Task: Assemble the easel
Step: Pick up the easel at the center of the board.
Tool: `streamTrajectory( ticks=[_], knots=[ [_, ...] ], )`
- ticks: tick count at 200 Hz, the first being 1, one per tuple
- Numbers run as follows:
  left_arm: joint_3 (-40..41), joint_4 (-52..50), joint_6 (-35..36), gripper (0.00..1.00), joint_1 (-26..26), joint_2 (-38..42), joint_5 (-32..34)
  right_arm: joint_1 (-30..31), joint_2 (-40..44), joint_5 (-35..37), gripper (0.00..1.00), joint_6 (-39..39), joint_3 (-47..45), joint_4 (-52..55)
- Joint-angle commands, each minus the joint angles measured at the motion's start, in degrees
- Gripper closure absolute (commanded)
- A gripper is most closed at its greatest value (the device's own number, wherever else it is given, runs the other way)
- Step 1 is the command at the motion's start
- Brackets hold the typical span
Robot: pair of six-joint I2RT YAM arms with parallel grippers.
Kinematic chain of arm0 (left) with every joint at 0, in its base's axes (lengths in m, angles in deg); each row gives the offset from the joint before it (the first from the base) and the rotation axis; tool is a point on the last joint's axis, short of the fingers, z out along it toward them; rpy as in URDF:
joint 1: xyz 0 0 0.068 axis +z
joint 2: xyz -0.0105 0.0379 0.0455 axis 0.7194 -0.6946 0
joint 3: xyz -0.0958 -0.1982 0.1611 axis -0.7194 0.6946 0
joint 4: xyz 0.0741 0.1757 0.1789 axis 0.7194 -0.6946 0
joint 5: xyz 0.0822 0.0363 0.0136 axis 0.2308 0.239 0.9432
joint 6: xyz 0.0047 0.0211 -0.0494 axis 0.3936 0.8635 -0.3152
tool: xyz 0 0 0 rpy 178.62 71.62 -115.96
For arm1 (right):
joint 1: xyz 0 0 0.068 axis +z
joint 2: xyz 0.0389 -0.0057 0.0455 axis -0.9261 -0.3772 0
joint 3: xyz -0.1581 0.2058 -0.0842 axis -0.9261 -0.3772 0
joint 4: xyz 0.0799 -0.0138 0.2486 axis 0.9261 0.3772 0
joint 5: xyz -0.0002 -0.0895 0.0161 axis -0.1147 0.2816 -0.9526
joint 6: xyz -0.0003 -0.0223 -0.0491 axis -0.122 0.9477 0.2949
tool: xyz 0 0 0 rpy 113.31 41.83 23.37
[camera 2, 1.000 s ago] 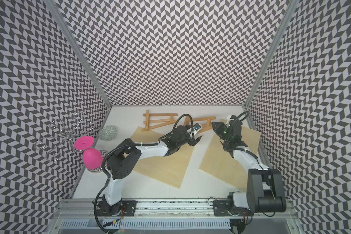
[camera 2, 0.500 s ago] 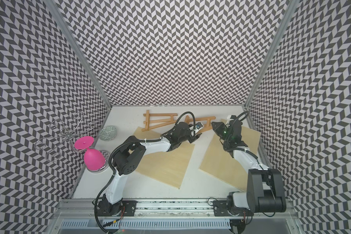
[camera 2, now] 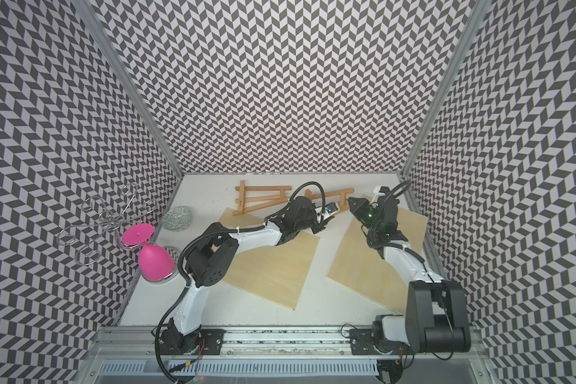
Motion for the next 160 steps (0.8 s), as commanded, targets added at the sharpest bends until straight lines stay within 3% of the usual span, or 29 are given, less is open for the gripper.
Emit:
streamTrajectory(
  ticks=[1,42,73,134,160],
  knots=[
    [-2.5,-2.2,2.1,0.85,0.4,0.2,-0.2,0.0,2.8,-0.8,0.96,0.0,2.3,-4.7],
    [-2.5,-2.5,3.6,1.00,0.1,2.4,-0.3,-0.1,5.0,-0.2,0.90,0.8,3.3,-3.0],
    [-1.4,-1.0,3.6,1.00,-0.5,4.7,0.7,-0.2,7.9,0.4,0.82,2.0,4.6,-1.2],
    [4.8,3.4,-0.7,1.00,-1.3,12.2,2.2,-0.1,15.9,1.5,0.47,5.3,6.9,1.4],
    [8.2,4.9,-4.6,1.00,-1.3,16.7,2.7,-0.1,19.1,2.4,0.35,9.5,9.5,7.3]
  ],
)
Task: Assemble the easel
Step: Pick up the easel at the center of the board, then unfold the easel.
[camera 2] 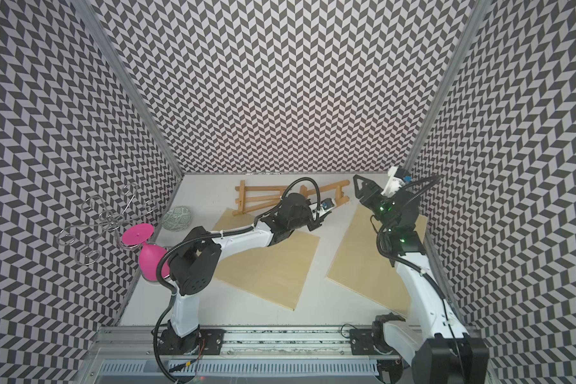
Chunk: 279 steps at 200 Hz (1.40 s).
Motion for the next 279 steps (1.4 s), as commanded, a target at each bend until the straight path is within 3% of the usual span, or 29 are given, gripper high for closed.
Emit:
streamTrajectory(
  ticks=[1,56,113,159,194,264,279],
  knots=[
    [1.8,5.9,-3.2,1.00,-0.5,6.2,0.7,-0.1,3.0,1.5,0.34,4.3,2.6,3.3],
    [10.9,9.4,-18.2,1.00,-0.8,18.2,4.2,1.0,8.9,0.0,0.20,12.7,-5.7,5.4],
    [25.3,17.9,-34.8,1.00,-3.1,32.8,5.7,13.1,10.5,1.7,0.12,18.7,-16.5,-1.9],
    [31.6,20.6,-37.0,1.00,-7.3,40.2,13.1,24.0,10.3,5.4,0.10,19.5,-22.8,-8.0],
    [33.0,20.6,-36.7,1.00,-9.3,42.2,15.9,31.7,10.3,15.1,0.08,19.8,-26.8,-10.9],
    [36.3,18.4,-36.3,1.00,-12.1,45.3,19.8,33.0,5.1,29.5,0.04,17.7,-26.1,-13.0],
    [37.0,18.6,-36.1,1.00,-12.2,45.8,20.1,33.0,5.3,24.6,0.03,18.9,-25.9,-14.7]
  ],
)
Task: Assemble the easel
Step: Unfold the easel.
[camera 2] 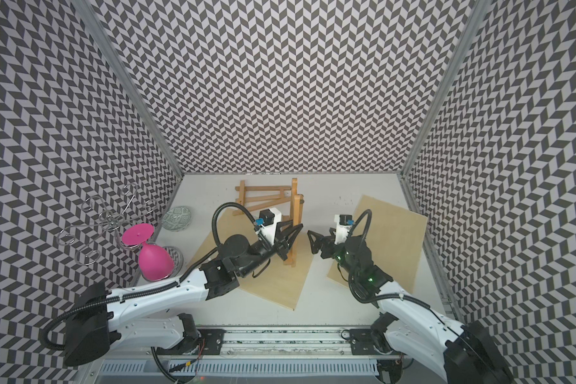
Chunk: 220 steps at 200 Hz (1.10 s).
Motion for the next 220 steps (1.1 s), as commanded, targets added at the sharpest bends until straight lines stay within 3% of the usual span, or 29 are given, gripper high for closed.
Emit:
streamTrajectory(
  ticks=[1,19,48,107,136,176,220],
  knots=[
    [0.2,3.4,0.1,1.00,-0.3,2.3,2.1,0.4,0.2,0.0,0.03,1.0,0.9,-6.6],
    [-0.4,2.5,1.3,1.00,-0.3,2.3,2.4,0.9,-0.3,-7.2,0.02,3.7,0.0,-9.4],
    [-0.4,2.9,2.7,1.00,-0.3,1.6,2.0,1.9,0.8,-10.9,0.02,6.4,-2.8,-13.5],
    [-2.2,1.0,2.7,1.00,-0.5,0.5,0.1,4.0,-6.2,-10.2,0.01,6.7,-3.0,-23.1],
    [-3.6,-1.8,3.1,1.00,-0.9,-0.1,1.0,4.9,-10.7,-5.5,0.01,5.8,-1.1,-24.6],
    [-4.8,-7.8,4.0,1.00,-1.9,-0.2,3.5,4.6,-12.2,8.6,0.01,1.4,-0.5,-21.8],
    [-6.6,-16.1,4.0,1.00,-2.0,-1.1,8.0,3.2,-11.0,10.3,0.01,0.1,-0.1,-18.3]
  ],
)
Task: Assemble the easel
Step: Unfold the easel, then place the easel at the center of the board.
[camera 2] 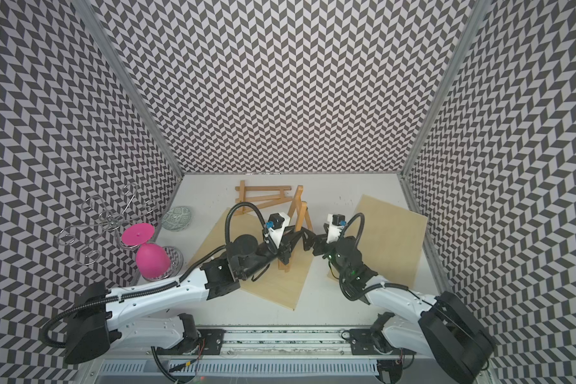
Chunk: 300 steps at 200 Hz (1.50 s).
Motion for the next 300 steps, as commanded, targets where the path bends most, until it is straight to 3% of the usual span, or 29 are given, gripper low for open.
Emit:
streamTrajectory(
  ticks=[1,15,40,87,107,198,218,232,266,300],
  knots=[
    [-3.3,-3.3,0.9,1.00,-0.4,-0.2,3.8,-0.6,0.8,4.3,0.01,-1.7,1.8,0.5],
    [-3.5,-5.1,1.6,1.00,-0.4,-0.6,3.1,-1.4,0.9,5.8,0.01,-3.6,2.5,3.0],
    [-3.9,-7.5,2.6,1.00,-0.4,-1.6,2.7,-4.8,1.9,1.6,0.01,-6.7,2.1,4.0],
    [-5.2,-2.3,6.9,1.00,-0.4,-5.9,1.5,-11.0,-0.7,-5.9,0.01,-8.4,4.5,5.7],
    [-8.0,1.2,7.0,1.00,-0.3,-10.6,5.8,-15.2,-3.8,-10.5,0.01,-9.1,6.1,4.3],
    [-30.3,10.1,7.5,1.00,3.1,-38.7,10.6,-31.2,-27.1,-28.0,0.01,-8.1,23.7,5.4],
    [-34.7,11.2,8.0,1.00,4.3,-43.3,6.1,-33.6,-32.2,-31.8,0.01,-7.2,27.8,4.8],
    [-36.8,11.8,9.0,1.00,6.0,-45.6,-1.3,-35.0,-34.8,-31.9,0.01,-7.4,29.3,4.3],
    [-43.8,9.5,11.6,1.00,8.8,-52.4,-2.5,-37.6,-39.5,-32.3,0.01,-7.7,31.9,2.6],
    [-47.0,11.8,11.7,1.00,11.9,-56.4,-9.0,-38.6,-43.7,-31.8,0.01,-7.8,35.1,3.4]
  ],
)
